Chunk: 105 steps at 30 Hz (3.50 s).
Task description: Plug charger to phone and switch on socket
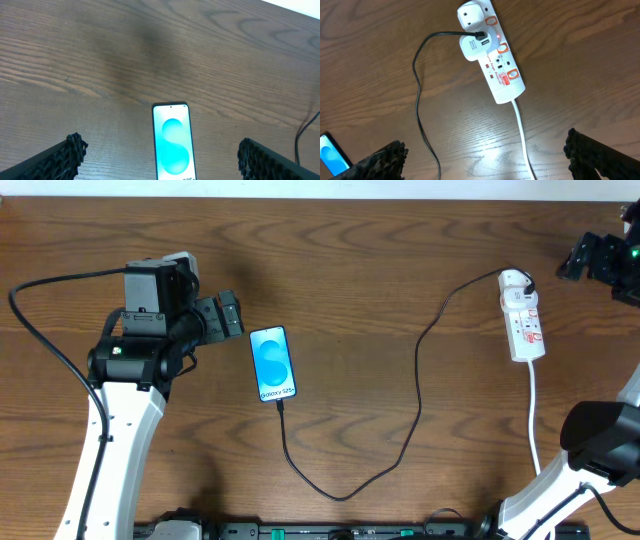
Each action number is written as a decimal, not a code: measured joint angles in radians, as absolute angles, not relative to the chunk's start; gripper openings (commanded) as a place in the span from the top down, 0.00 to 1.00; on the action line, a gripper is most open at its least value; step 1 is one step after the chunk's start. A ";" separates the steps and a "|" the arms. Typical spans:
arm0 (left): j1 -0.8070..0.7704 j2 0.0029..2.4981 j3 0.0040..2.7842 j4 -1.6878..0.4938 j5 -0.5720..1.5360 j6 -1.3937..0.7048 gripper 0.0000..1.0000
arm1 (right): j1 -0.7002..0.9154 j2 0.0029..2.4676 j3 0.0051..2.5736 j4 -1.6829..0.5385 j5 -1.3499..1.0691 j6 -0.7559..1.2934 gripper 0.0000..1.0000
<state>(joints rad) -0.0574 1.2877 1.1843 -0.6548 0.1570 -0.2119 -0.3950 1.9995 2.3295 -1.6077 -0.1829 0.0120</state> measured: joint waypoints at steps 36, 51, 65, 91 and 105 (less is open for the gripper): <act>-0.057 1.284 1.175 -0.654 0.124 -0.212 0.01 | -0.395 2.000 2.329 -1.608 -0.183 0.012 0.01; -0.016 1.105 0.973 -0.643 0.098 -0.212 0.01 | -0.395 2.000 2.329 -1.608 -0.183 0.012 0.01; -0.013 0.968 0.719 -0.419 0.099 -0.212 0.01 | -0.395 2.000 2.329 -1.608 -0.184 0.012 0.01; 0.000 0.717 0.516 -0.263 0.098 -0.212 0.01 | -0.395 2.000 2.329 -1.608 -0.184 0.012 0.01; 0.000 0.589 0.453 -0.226 0.099 -0.212 0.01 | -0.395 2.000 2.329 -1.608 -0.184 0.012 0.01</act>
